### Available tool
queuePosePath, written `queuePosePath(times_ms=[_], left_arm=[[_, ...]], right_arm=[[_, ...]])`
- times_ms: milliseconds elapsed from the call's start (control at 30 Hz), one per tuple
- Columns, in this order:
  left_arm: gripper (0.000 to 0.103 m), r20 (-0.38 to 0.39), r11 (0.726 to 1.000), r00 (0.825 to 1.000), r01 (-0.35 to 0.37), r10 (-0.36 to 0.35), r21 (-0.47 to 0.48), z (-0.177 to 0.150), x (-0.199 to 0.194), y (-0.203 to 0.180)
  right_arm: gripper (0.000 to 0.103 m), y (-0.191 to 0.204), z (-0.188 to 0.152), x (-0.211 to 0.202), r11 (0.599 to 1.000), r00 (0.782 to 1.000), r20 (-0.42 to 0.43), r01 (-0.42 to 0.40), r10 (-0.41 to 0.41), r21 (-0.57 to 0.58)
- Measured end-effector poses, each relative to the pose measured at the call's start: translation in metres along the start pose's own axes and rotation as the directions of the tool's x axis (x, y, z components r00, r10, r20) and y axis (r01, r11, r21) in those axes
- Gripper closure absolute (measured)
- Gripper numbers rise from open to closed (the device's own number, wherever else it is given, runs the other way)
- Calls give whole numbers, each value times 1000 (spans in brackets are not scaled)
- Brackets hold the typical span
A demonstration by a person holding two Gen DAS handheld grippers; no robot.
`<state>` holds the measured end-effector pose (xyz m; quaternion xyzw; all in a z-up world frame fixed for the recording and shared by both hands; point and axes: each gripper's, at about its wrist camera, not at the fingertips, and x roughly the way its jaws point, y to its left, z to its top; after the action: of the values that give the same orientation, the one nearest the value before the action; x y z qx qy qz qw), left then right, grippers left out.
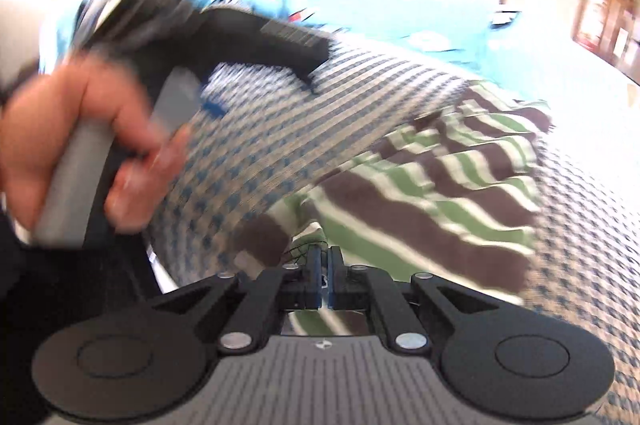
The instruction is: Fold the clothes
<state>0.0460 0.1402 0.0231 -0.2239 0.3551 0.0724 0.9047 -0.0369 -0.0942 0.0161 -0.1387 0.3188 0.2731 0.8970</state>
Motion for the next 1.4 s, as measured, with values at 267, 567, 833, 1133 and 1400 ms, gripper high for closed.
queuePosePath(times_ms=[267,567,833,1133,1400], left_arm=[[0,-16,999,1000,-15,15,32,-5,6,-8],[0,-40,999,999,-22,24,49,-8,12,-13],[0,-45,997,998,-30,34,68,-10,15,-16],[0,-47,997,998,-29,32,65,-11,15,-15],[0,-45,999,999,-19,21,37,-6,14,-10]], right_arm=[[100,-45,5,-13,991,996,53,67,-73,112],[100,-119,9,-31,896,914,88,364,-396,254],[98,-143,7,-39,812,844,65,486,-532,323],[98,-126,10,-32,888,914,97,353,-395,294],[97,-65,8,-8,992,996,69,-63,55,110]])
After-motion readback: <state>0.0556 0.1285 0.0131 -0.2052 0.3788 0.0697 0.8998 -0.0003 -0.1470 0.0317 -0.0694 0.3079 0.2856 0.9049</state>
